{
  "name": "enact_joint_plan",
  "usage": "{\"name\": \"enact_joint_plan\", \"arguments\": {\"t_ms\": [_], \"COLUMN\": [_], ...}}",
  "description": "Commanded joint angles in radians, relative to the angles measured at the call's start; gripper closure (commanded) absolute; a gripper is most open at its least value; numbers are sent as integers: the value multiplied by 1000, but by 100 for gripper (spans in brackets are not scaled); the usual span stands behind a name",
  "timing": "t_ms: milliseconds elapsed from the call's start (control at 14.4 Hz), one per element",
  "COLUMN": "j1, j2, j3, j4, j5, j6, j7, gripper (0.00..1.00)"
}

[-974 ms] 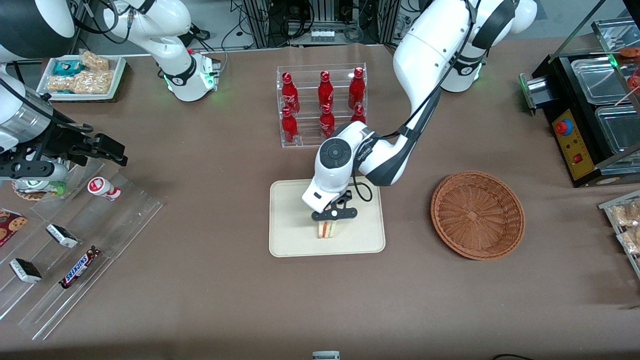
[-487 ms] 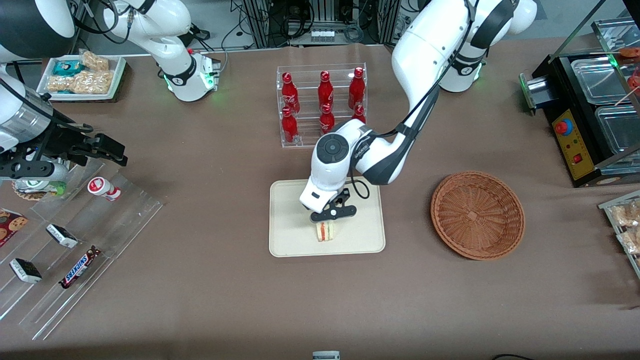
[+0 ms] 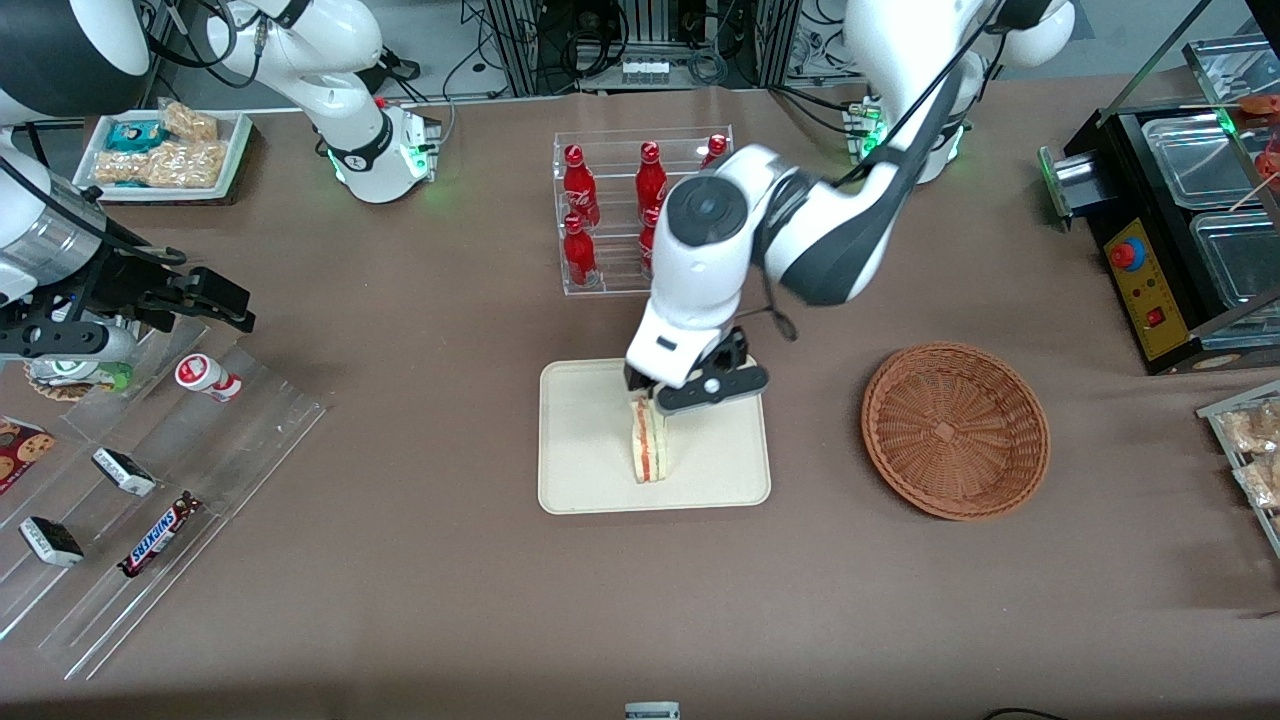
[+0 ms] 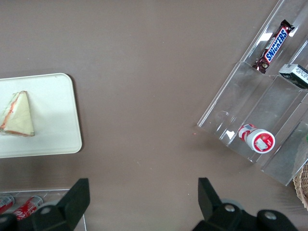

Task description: Place sandwich from basket to tray

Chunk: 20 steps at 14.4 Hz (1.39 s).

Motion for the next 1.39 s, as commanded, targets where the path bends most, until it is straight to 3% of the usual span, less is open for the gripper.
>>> {"name": "enact_joint_plan", "arguments": {"t_ms": [0,209,904,1183,1322], "j1": [39,116,451,587,604], "j2": [-59,-102,-407,-477,-494], "j3": [-3,-3,-5,-15,-9], "j4": [-42,-98,-433,-429,-384], "j5": [15,15,7,-13,-21], "j6": [-86,-94,-106,-196,-251], "j7": [12,96,630,866,977], "gripper": [0,0,0,0,0]}}
